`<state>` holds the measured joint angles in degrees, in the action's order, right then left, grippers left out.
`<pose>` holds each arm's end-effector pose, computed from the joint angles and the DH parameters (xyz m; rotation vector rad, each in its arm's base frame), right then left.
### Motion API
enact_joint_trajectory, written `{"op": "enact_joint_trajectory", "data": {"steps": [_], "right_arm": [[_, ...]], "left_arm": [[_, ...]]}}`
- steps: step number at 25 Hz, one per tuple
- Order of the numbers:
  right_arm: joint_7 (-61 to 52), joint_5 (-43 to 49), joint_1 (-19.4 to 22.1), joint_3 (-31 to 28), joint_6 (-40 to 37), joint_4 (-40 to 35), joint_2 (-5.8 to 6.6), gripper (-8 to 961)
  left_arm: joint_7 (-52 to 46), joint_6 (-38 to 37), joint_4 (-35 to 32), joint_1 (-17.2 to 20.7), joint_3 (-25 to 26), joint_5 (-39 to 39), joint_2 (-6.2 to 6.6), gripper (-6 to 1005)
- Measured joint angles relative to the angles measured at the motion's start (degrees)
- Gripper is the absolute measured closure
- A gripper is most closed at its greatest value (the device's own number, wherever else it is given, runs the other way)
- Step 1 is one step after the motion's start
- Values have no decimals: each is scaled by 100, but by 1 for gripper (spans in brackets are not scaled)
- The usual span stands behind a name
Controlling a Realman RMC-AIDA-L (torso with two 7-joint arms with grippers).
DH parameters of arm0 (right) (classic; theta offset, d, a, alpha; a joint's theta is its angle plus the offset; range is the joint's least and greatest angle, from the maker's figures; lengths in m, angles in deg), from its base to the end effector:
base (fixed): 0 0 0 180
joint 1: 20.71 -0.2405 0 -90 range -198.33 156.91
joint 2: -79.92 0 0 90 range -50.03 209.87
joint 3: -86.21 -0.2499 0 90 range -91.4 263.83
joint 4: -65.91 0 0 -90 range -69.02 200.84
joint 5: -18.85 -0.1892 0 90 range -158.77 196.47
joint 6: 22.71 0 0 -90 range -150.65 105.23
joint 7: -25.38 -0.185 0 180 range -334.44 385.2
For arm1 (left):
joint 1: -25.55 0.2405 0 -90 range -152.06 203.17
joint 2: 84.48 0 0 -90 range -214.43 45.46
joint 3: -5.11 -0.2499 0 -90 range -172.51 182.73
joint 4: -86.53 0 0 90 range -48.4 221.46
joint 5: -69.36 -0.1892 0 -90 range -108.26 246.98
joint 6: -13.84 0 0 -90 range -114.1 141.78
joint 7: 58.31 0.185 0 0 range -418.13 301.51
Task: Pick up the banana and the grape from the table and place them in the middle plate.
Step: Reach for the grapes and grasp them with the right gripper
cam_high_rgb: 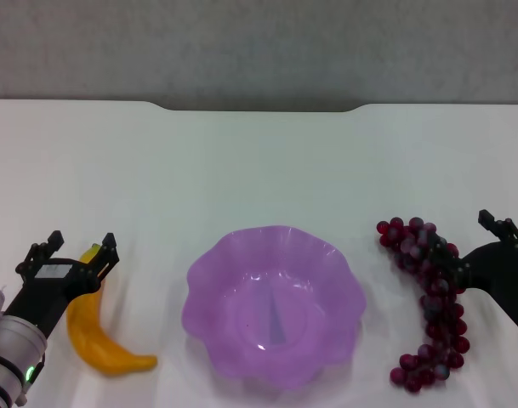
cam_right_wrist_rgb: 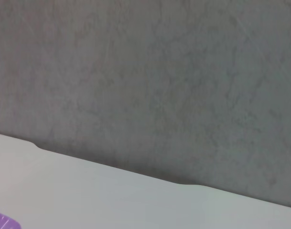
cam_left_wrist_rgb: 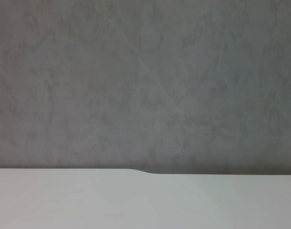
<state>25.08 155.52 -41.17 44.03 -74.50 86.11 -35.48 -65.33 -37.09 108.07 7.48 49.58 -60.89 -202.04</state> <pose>0.3142 0.3424 -0.0494 -1.8735 0.5207 0.4616 -0.3257 0.3349 -0.0485 -1.6983 -0.7902 -0.5794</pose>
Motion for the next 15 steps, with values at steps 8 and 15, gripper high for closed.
{"op": "enact_joint_trajectory", "data": {"steps": [8,15], "right_arm": [[155,3,0,-49,500,425,50,88],[1259,3,418,-1083,2940,2669,403,102]], "left_arm": [[21,2,-26,59,5,0,5,139],[39,5,-50,121,21,17,13,139]]}}
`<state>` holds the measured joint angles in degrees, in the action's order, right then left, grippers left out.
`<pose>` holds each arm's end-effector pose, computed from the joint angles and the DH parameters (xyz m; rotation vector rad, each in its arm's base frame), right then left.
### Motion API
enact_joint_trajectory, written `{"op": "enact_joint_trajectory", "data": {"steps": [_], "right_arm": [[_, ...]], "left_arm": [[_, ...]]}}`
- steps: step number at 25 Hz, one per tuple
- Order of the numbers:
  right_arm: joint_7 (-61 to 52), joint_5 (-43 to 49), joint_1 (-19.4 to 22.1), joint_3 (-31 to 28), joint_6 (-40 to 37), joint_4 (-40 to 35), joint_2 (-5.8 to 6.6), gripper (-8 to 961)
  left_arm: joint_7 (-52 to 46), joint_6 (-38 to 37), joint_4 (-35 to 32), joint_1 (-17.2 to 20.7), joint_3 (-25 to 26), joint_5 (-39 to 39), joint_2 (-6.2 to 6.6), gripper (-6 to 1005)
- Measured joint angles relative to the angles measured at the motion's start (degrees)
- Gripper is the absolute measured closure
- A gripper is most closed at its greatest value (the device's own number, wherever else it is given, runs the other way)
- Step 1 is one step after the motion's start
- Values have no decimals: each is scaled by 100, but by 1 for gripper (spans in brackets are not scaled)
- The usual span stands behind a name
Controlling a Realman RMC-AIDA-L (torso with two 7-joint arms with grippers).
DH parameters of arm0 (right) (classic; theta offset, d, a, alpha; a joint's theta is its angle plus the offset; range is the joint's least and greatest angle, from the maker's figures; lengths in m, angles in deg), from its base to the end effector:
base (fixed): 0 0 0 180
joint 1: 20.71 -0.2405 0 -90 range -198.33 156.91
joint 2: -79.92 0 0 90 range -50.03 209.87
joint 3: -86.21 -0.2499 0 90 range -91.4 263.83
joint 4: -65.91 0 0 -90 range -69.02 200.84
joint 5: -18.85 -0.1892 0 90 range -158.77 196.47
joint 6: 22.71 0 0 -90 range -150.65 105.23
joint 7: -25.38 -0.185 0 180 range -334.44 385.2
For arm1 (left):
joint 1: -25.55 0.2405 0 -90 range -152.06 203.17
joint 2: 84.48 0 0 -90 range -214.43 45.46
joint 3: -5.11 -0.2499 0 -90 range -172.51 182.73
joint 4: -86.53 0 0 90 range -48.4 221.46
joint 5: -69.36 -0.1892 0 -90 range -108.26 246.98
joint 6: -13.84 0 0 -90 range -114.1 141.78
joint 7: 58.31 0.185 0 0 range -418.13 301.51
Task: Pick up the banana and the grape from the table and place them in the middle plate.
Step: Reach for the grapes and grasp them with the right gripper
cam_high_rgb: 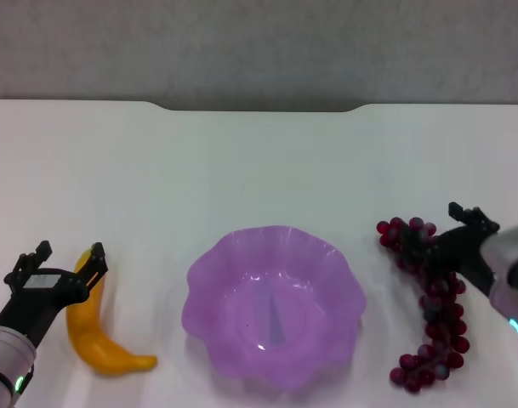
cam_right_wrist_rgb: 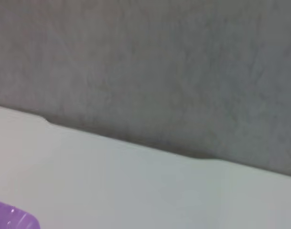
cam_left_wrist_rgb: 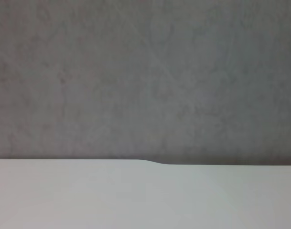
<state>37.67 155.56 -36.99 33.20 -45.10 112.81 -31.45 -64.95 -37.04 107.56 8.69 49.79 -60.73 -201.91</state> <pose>0.2858 0.3618 -0.0577 -1.9501 0.6354 0.3426 -0.3366 0.3276 -0.0461 -1.6830 -0.8026 -0.5487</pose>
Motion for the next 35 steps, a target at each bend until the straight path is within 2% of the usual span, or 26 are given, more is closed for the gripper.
{"op": "enact_joint_trajectory", "data": {"steps": [1,3,6,9,17,22,35], "right_arm": [[234,-3,98,-244,449,356,21,104],[704,-5,296,-756,1300,966,-12,108],[1219,-3,530,-1494,2434,1627,-186,113],[1375,-50,574,-2277,3686,2061,-341,119],[1013,-136,76,-3112,5397,1922,-338,134],[841,-91,-366,-3324,5772,1310,-322,144],[881,-89,-596,-3371,5677,773,-343,169]], "left_arm": [[1,0,-6,0,3,18,2,139],[2,0,-36,-4,7,47,5,138],[2,0,-75,-19,8,57,-3,138],[-13,0,-80,-24,8,59,1,138],[-28,6,-96,-43,6,63,0,138],[-22,8,-96,-51,6,63,-3,138],[-24,8,-62,-55,6,63,-9,138]]}}
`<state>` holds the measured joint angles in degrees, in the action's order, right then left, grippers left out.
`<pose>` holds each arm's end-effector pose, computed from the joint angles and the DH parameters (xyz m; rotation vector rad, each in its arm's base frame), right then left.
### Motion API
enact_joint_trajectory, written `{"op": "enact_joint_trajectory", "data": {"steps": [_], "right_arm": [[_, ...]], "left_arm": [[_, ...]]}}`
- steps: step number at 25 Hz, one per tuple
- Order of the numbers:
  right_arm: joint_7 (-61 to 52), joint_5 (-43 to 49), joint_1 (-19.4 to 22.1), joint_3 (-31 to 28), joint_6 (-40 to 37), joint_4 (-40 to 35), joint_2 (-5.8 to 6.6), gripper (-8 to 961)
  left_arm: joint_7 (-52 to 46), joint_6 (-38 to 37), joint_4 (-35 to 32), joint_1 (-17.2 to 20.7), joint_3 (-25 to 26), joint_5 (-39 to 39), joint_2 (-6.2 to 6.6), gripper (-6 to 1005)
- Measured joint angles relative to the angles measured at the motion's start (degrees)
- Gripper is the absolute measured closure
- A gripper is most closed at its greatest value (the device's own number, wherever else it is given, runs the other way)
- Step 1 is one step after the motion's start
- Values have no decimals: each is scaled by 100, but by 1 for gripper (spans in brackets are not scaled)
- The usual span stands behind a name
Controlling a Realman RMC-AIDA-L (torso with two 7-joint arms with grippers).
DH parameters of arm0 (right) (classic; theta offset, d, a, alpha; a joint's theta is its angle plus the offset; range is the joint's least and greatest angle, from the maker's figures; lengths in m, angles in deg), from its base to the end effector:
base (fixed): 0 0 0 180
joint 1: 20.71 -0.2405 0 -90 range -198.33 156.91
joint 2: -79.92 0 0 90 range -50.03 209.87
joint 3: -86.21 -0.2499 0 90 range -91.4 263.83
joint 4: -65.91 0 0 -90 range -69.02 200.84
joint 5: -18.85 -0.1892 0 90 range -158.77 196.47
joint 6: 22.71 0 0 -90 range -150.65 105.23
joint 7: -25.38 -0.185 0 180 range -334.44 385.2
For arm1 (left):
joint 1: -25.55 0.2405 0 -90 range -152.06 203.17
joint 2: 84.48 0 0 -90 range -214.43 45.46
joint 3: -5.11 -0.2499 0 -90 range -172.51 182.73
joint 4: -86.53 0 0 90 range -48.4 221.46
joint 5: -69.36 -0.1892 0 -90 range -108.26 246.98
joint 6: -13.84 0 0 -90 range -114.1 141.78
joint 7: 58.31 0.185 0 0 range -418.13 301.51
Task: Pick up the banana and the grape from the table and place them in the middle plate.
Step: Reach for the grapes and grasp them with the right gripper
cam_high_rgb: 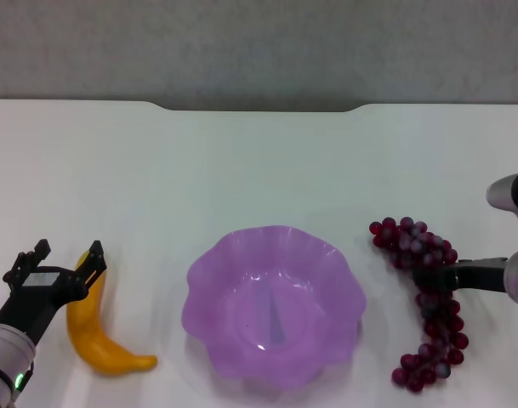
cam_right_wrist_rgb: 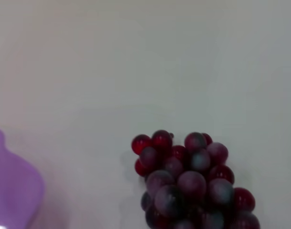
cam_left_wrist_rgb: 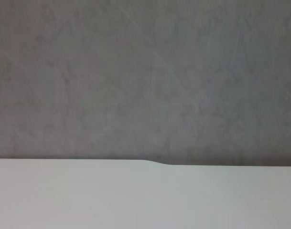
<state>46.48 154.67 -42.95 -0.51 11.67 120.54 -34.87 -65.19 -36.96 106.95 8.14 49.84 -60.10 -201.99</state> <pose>0.3068 0.3749 -0.0511 -2.0379 1.2139 -0.0055 -0.3375 0.3300 -0.0448 -1.6746 -0.8074 -0.5475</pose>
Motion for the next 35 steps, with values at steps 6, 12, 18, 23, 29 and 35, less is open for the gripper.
{"op": "enact_joint_trajectory", "data": {"steps": [6,12,18,23,29,35], "right_arm": [[22,-26,-287,68,-197,-574,-6,180],[34,-33,-360,233,-526,-731,-10,192],[33,-39,-460,385,-718,-1022,-23,204],[2,-47,-631,606,-887,-1306,-31,213],[-13,-56,-645,725,-1107,-1348,-49,225],[-14,-56,-645,800,-1133,-1356,-52,236]], "left_arm": [[-1,0,-1,-12,0,0,0,137],[0,-1,2,-29,-14,0,0,137],[-9,-1,5,-33,-7,0,0,137],[-15,-1,0,-31,-8,0,0,137],[-15,-1,-9,-22,-9,0,0,137],[-15,-1,-6,-15,-9,0,0,136]]}}
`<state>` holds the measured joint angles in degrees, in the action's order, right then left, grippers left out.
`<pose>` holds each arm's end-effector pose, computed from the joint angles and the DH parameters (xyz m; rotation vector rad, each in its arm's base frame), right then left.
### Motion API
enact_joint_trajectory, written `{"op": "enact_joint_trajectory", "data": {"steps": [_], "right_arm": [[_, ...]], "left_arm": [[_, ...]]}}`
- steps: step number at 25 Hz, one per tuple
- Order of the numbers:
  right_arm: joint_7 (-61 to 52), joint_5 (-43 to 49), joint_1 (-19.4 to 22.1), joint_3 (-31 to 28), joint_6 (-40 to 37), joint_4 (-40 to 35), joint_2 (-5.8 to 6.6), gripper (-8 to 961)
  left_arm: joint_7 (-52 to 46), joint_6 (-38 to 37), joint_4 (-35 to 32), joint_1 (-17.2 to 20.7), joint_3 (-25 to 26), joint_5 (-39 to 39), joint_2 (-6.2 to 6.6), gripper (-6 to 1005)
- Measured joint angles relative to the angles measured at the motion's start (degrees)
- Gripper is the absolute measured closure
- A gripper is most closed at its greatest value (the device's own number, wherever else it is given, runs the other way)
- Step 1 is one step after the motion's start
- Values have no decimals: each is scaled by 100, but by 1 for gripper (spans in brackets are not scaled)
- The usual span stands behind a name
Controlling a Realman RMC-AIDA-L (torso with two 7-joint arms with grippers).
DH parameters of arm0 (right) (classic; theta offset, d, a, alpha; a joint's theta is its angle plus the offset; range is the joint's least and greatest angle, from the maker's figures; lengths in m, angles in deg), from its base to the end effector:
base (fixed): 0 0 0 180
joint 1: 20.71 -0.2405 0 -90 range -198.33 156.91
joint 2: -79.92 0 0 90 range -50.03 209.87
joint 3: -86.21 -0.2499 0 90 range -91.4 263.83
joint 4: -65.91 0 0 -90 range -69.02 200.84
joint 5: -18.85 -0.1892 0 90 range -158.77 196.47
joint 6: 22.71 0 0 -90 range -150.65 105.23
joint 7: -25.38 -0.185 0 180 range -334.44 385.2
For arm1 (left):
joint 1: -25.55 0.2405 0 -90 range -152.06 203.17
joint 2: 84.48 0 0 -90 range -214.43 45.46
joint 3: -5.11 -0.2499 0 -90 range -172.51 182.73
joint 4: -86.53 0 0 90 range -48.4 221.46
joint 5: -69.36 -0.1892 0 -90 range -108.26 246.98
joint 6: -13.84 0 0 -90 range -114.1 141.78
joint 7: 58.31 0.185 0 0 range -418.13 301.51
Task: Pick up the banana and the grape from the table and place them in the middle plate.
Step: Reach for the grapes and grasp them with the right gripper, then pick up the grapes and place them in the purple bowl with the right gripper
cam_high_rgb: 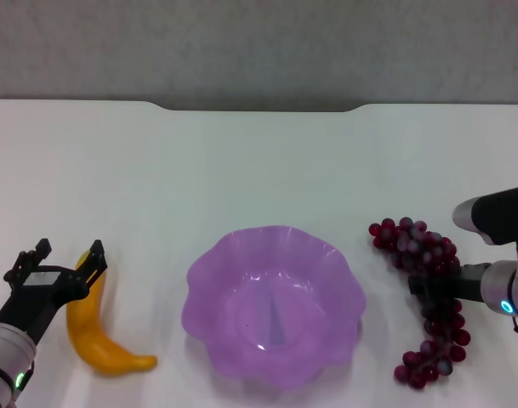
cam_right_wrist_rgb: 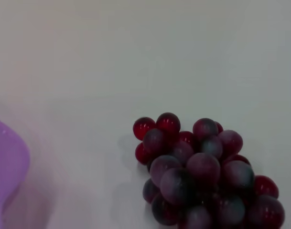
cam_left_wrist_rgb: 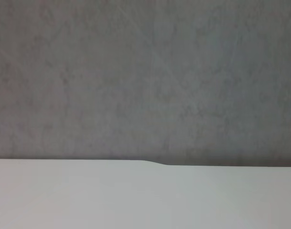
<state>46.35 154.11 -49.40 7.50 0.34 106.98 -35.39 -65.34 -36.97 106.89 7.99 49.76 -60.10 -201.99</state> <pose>0.3185 0.3835 -0.0768 -2.0555 1.1034 -0.0996 -0.3368 0.3307 -0.0449 -1.6763 -0.8071 -0.5498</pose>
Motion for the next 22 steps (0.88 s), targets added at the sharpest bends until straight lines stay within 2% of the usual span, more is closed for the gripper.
{"op": "enact_joint_trajectory", "data": {"steps": [2,7,22], "right_arm": [[8,0,0,4,-4,-2,0,240],[21,7,22,69,-120,-11,5,352],[12,9,154,216,-439,-20,9,465]], "left_arm": [[0,0,-1,3,0,0,0,136],[0,0,-3,4,0,0,0,136],[0,-12,12,1,0,0,0,136]]}}
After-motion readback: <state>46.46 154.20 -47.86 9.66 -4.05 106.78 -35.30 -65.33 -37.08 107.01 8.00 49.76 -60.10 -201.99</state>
